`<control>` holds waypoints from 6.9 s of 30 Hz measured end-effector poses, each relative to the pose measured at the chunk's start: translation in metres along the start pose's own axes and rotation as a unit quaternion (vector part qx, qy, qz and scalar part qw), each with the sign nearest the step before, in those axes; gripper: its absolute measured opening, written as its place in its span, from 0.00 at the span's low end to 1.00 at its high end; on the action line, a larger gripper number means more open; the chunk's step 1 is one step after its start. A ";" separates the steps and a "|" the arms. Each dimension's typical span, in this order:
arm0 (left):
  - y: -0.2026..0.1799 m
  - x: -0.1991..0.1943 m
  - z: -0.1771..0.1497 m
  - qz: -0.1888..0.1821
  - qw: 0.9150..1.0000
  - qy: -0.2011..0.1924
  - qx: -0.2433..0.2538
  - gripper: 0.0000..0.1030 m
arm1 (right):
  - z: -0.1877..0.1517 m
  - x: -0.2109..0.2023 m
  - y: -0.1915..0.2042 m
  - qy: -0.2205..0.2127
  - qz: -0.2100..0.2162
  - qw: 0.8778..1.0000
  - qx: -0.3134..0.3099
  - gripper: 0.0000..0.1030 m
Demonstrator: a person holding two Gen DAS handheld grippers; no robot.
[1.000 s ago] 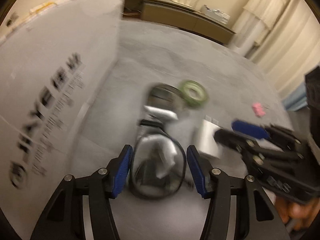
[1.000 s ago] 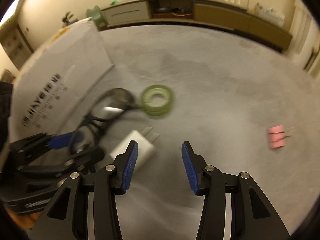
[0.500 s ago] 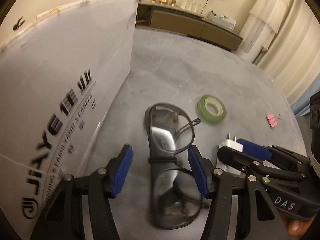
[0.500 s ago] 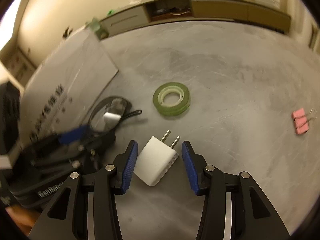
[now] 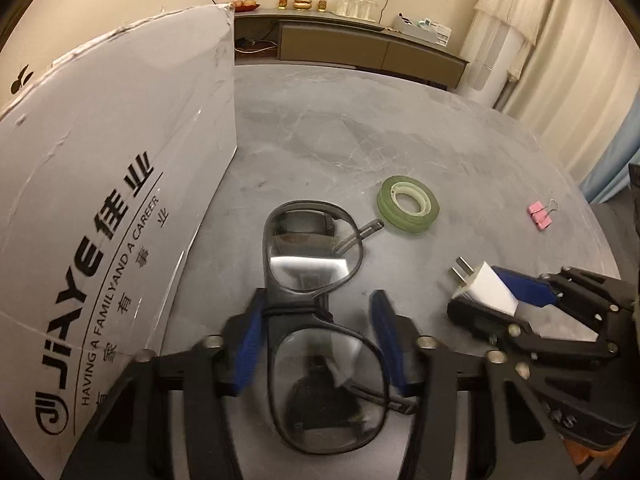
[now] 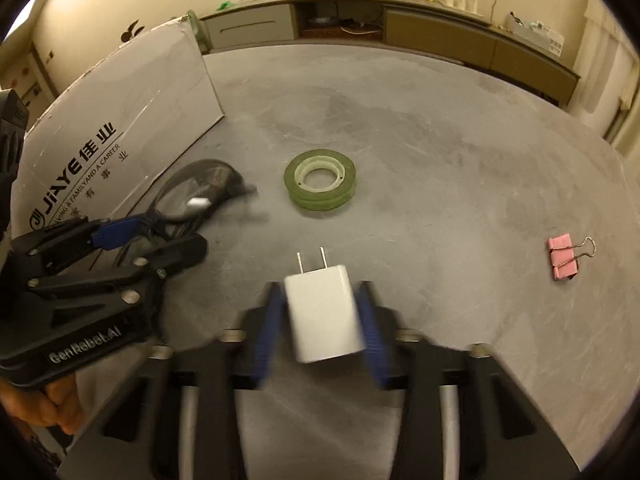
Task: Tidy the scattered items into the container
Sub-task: 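Grasp the white plug with the right tool while the left grasps the black glasses, then carry the white plug and black glasses over the cardboard box with both tools, then open both tools to drop the white plug and black glasses inside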
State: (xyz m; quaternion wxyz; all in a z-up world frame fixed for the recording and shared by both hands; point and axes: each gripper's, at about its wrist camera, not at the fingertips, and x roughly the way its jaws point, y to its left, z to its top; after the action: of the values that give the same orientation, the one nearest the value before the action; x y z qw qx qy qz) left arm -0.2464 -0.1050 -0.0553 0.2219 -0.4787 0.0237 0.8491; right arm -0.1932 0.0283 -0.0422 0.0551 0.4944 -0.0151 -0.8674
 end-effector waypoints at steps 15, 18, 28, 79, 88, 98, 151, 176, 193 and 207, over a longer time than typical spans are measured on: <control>0.001 -0.050 0.010 -0.052 0.997 -0.051 -0.001 0.41 | 0.012 -0.029 0.006 -0.040 0.018 0.999 0.017 0.31; 0.002 -0.060 0.013 -0.060 0.996 -0.059 -0.001 0.41 | 0.012 -0.033 0.009 -0.045 0.019 0.999 0.020 0.31; 0.001 -0.095 0.014 -0.085 0.991 -0.099 0.001 0.41 | 0.002 -0.049 0.021 -0.063 0.029 0.997 0.035 0.31; 0.062 -0.235 0.009 -0.161 0.957 -0.236 -0.044 0.41 | 0.027 -0.177 0.130 -0.148 0.022 0.989 -0.016 0.31; 0.077 -0.247 0.008 -0.170 0.952 -0.249 -0.059 0.41 | 0.036 -0.183 0.150 -0.149 0.034 0.988 -0.026 0.31; 0.110 -0.255 0.003 -0.167 0.946 -0.261 -0.093 0.41 | 0.048 -0.185 0.166 -0.152 0.044 0.987 -0.035 0.31; 0.183 -0.226 -0.006 -0.118 0.953 -0.231 -0.158 0.41 | 0.105 -0.109 0.209 -0.103 0.160 0.980 -0.058 0.31; 0.195 -0.190 -0.016 -0.115 0.950 -0.176 -0.231 0.41 | 0.142 -0.042 0.195 -0.039 0.186 0.982 -0.024 0.31; 0.201 -0.185 -0.030 -0.111 0.936 -0.165 -0.290 0.41 | 0.167 -0.008 0.212 -0.002 0.154 0.987 -0.041 0.31; 0.219 -0.193 -0.032 -0.084 0.926 -0.183 -0.318 0.45 | 0.152 -0.011 0.197 -0.009 0.164 0.986 -0.032 0.40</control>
State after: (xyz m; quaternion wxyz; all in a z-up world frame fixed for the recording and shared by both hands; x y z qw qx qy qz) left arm -0.2229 -0.3789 0.0481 0.1286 -0.3609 -0.3292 0.8630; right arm -0.3020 -0.1701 0.0606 0.2121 0.4755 -0.0686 -0.8510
